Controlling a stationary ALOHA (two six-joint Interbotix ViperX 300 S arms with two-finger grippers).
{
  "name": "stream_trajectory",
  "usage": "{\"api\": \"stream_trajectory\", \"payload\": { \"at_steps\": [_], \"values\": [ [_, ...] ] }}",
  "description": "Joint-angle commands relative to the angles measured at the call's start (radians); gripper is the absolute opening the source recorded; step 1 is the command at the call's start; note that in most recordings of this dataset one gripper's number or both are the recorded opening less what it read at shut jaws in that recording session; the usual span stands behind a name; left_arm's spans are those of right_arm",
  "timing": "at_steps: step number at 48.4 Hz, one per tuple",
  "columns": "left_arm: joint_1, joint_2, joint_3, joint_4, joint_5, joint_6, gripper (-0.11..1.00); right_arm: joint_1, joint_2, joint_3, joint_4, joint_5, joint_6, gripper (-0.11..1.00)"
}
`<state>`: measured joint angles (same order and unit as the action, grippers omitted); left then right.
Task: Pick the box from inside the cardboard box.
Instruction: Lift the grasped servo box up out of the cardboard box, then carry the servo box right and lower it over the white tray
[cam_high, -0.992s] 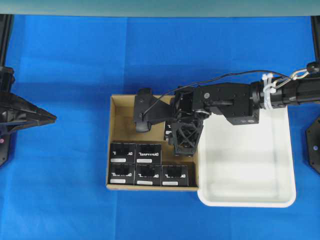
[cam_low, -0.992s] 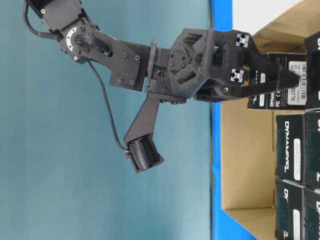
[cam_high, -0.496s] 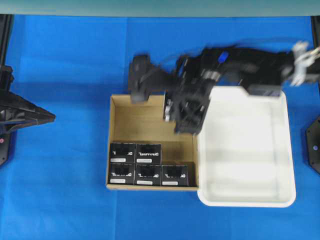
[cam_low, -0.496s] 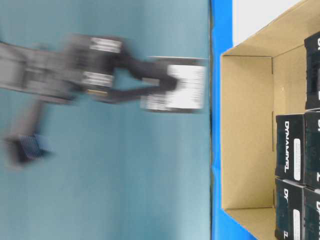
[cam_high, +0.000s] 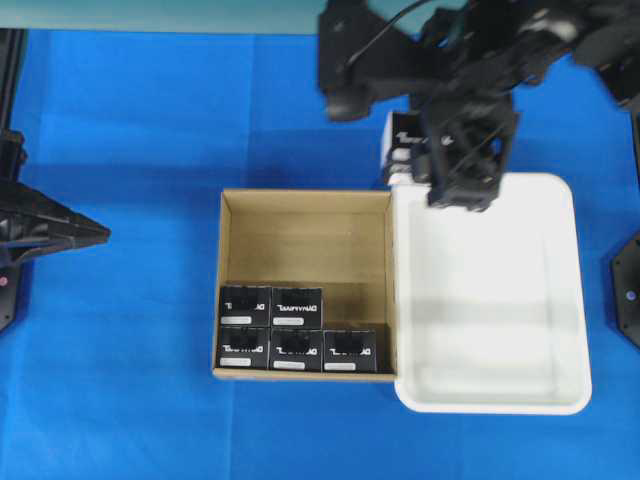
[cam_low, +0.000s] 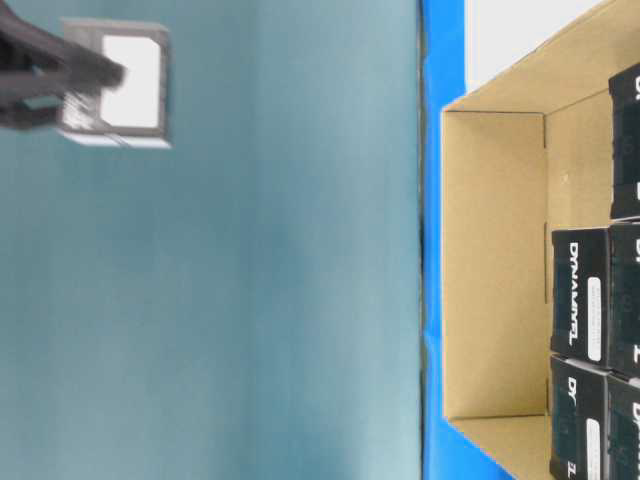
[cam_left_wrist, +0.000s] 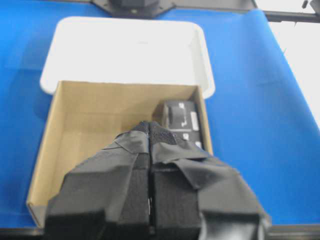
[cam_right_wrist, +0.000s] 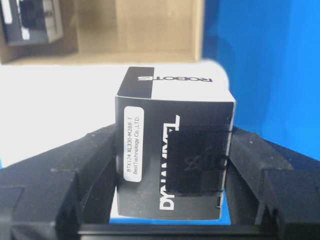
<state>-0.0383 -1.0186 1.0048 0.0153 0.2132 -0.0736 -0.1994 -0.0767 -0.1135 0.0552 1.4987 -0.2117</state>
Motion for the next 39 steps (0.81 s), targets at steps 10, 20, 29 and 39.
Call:
{"api": "stream_trajectory", "payload": {
  "at_steps": [10,20,29,39],
  "values": [
    [0.000,0.005,-0.031,0.003,-0.005,-0.002,-0.07,-0.032,-0.084,0.002,-0.005,0.018,-0.002,0.63],
    [0.000,0.005,-0.031,0.003,-0.005,-0.002,-0.07,-0.038,-0.087,0.067,-0.005,0.014,-0.038,0.63],
    [-0.002,0.005,-0.031,0.003,-0.005,-0.002,-0.07,-0.048,-0.087,0.153,-0.005,-0.035,-0.080,0.63],
    [-0.002,0.005,-0.031,0.003,-0.005,-0.002,-0.07,-0.072,-0.091,0.337,-0.008,-0.193,-0.140,0.63]
  ]
}}
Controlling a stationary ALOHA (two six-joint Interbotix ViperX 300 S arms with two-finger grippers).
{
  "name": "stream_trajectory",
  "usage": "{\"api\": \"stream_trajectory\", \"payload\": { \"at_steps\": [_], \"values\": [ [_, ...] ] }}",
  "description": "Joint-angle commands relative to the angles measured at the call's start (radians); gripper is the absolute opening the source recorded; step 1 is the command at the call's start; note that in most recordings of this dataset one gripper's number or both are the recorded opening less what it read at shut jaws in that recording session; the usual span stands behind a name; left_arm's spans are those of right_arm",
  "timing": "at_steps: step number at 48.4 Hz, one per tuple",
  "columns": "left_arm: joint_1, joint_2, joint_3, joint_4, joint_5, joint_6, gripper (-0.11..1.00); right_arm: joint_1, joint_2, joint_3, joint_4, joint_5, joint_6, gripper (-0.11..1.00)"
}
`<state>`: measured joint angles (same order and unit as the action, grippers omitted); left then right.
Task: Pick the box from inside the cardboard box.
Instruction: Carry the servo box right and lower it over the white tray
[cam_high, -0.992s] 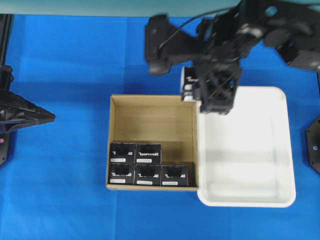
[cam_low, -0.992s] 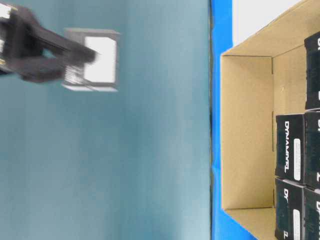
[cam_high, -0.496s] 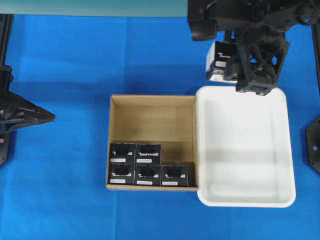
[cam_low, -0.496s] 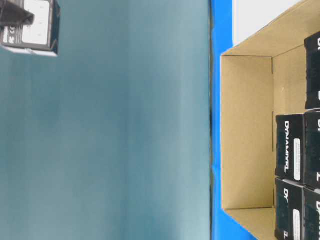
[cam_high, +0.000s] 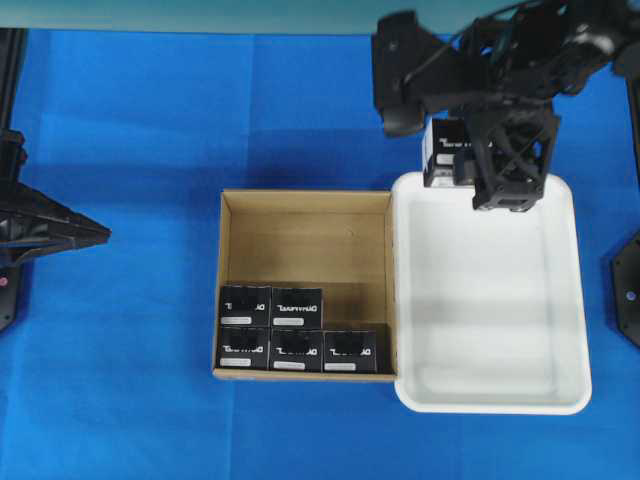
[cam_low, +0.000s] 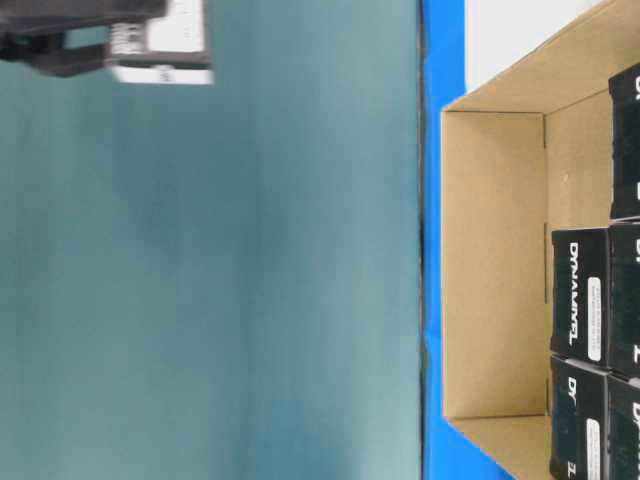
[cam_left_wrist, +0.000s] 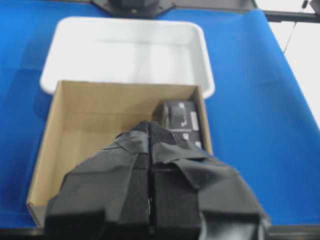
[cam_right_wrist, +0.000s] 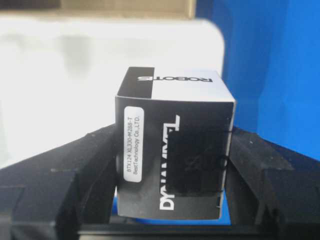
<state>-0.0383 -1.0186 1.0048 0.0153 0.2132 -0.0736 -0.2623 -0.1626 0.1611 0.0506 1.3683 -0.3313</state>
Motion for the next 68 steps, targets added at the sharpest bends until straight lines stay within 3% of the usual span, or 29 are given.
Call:
{"api": "stream_trajectory", "payload": {
  "at_steps": [1,10,30,42,68],
  "values": [
    [-0.002,0.005,-0.031,0.003,-0.005,-0.002,-0.07,-0.009,-0.005,0.083,-0.002,-0.080,-0.028,0.63],
    [-0.002,0.005,-0.031,0.003,-0.005,-0.002,-0.07,-0.009,0.006,0.241,-0.002,-0.207,-0.043,0.63],
    [0.000,0.011,-0.029,0.003,-0.005,-0.002,-0.07,0.000,0.049,0.474,0.015,-0.518,-0.040,0.63],
    [0.000,0.012,-0.029,0.003,-0.005,-0.002,-0.07,0.002,0.117,0.485,0.031,-0.623,-0.040,0.63],
    [-0.002,0.021,-0.026,0.003,-0.005,-0.005,-0.07,-0.026,0.187,0.495,0.020,-0.696,-0.044,0.63]
  ]
}}
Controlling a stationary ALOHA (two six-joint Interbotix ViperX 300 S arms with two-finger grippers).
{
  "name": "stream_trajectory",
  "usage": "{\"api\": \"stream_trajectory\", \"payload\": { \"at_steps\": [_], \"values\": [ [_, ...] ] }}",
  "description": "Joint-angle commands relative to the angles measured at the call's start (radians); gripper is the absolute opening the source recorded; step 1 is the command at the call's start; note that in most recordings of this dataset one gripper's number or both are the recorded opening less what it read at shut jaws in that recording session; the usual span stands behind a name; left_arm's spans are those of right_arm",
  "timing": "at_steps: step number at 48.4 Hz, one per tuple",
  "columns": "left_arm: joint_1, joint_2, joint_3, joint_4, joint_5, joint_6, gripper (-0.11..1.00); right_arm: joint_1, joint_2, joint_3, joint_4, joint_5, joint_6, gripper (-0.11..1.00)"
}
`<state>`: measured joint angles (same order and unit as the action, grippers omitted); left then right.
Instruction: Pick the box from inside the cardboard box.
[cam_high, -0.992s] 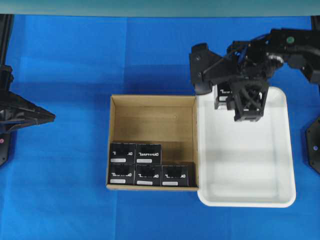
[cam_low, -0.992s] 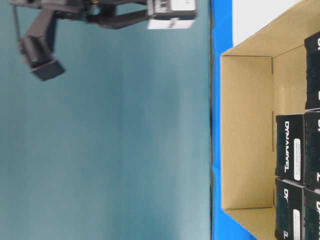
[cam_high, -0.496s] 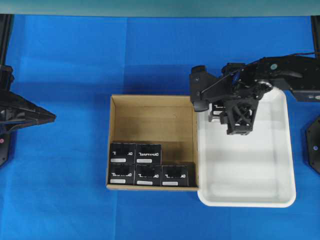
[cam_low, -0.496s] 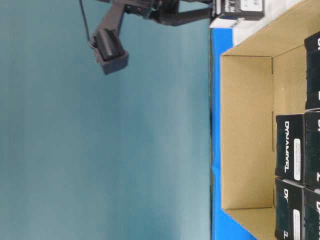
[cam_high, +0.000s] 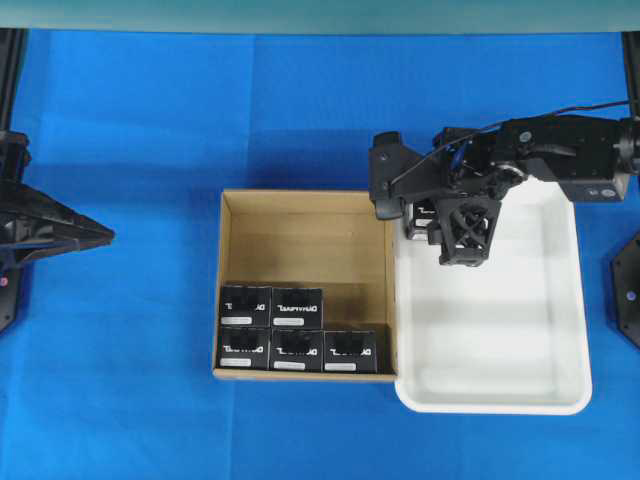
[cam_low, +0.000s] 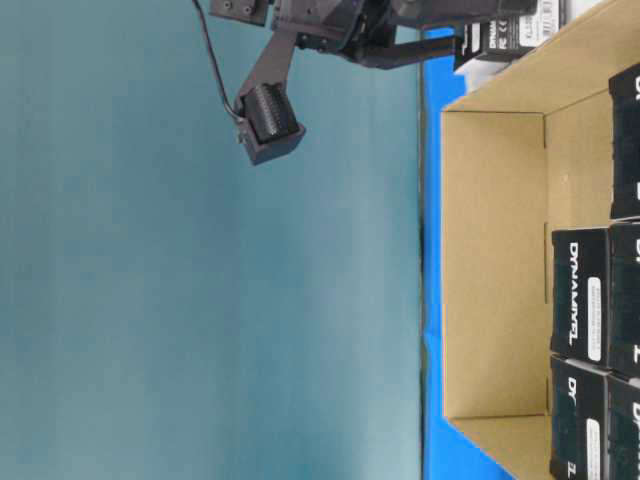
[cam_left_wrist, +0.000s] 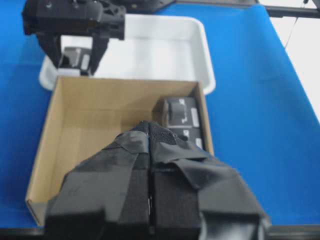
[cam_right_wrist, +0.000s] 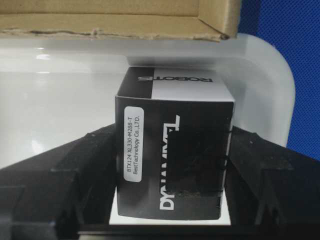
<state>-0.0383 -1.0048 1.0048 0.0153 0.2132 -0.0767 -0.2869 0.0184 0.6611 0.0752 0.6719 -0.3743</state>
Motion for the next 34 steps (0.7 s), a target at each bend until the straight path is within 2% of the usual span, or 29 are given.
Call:
{"api": "stream_trajectory", "payload": {
  "at_steps": [1,34],
  "values": [
    [-0.002,0.008,-0.028,0.003,-0.005,-0.002,-0.07,-0.002,0.006,-0.005,-0.005,0.002,-0.002,0.63],
    [-0.003,0.008,-0.028,0.003,-0.005,0.000,-0.07,-0.003,0.006,-0.005,-0.018,0.031,-0.003,0.63]
  ]
}}
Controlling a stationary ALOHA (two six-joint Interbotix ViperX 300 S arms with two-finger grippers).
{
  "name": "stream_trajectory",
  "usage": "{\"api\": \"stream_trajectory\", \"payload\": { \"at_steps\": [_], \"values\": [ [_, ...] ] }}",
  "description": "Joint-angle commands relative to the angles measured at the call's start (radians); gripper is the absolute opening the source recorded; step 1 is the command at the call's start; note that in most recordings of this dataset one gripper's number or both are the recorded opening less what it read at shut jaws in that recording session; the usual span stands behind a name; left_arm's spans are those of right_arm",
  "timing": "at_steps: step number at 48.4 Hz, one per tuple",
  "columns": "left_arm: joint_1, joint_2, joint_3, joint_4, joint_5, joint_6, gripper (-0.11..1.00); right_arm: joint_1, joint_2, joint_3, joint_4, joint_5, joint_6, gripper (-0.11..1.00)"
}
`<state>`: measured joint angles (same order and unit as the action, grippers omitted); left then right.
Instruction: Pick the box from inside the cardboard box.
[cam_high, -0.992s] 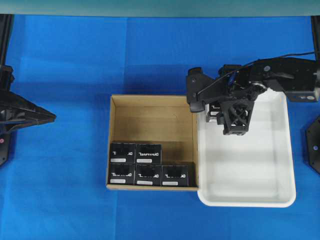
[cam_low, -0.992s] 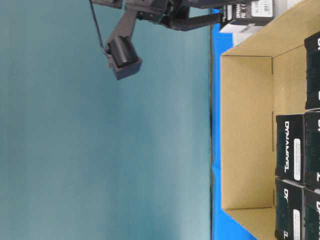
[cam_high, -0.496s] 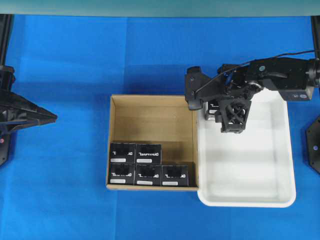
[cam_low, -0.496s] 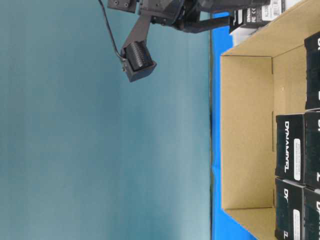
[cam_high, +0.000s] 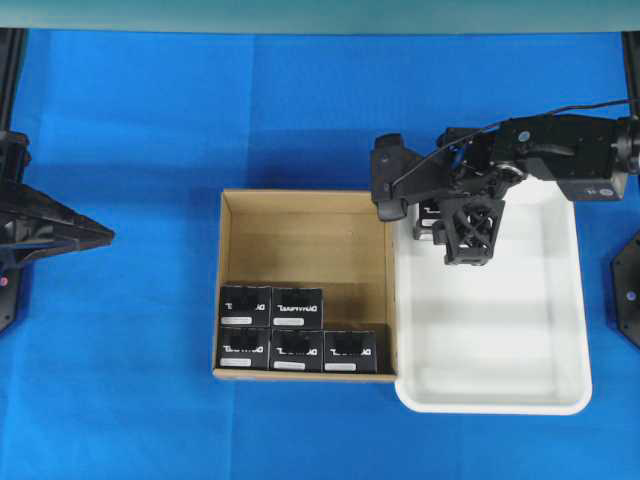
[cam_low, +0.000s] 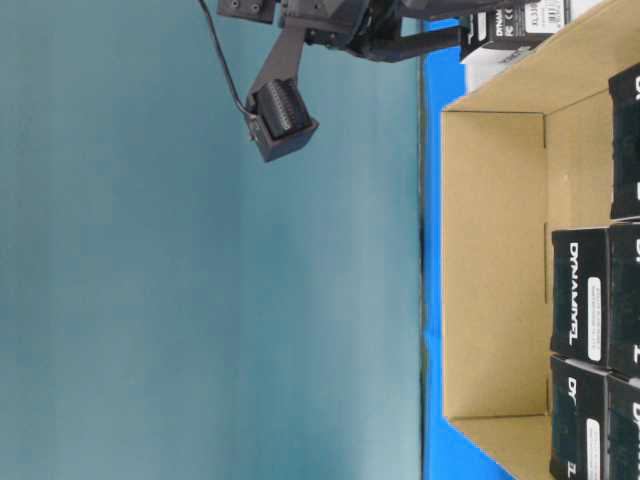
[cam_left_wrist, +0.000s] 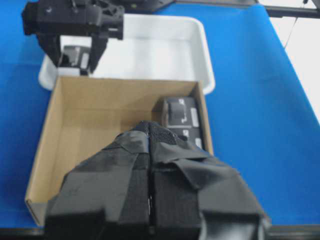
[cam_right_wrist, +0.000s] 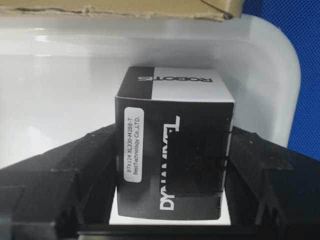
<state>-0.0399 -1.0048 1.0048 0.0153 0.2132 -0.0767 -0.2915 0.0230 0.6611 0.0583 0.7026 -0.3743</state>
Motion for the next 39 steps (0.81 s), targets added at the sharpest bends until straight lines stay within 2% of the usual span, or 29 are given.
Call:
{"api": "stream_trajectory", "payload": {
  "at_steps": [1,15,17,21,24,39],
  "values": [
    [-0.002,0.008,-0.026,0.003,-0.005,0.000,-0.07,0.003,0.002,-0.005,0.000,0.000,-0.003,0.63],
    [-0.002,0.008,-0.028,0.003,-0.005,0.000,-0.07,0.005,0.003,-0.008,0.000,0.018,-0.003,0.63],
    [-0.002,0.008,-0.026,0.003,-0.005,0.000,-0.07,0.006,0.003,-0.009,0.000,0.023,-0.003,0.69],
    [-0.002,0.008,-0.028,0.003,-0.005,0.000,-0.07,0.011,0.003,-0.011,0.003,0.031,-0.003,0.87],
    [-0.002,0.008,-0.028,0.002,-0.005,0.000,-0.07,0.015,0.003,-0.012,0.005,0.038,-0.003,0.93],
    [-0.005,0.008,-0.028,0.003,-0.005,0.000,-0.07,0.015,-0.009,-0.038,0.014,0.051,0.006,0.92]
  ]
}}
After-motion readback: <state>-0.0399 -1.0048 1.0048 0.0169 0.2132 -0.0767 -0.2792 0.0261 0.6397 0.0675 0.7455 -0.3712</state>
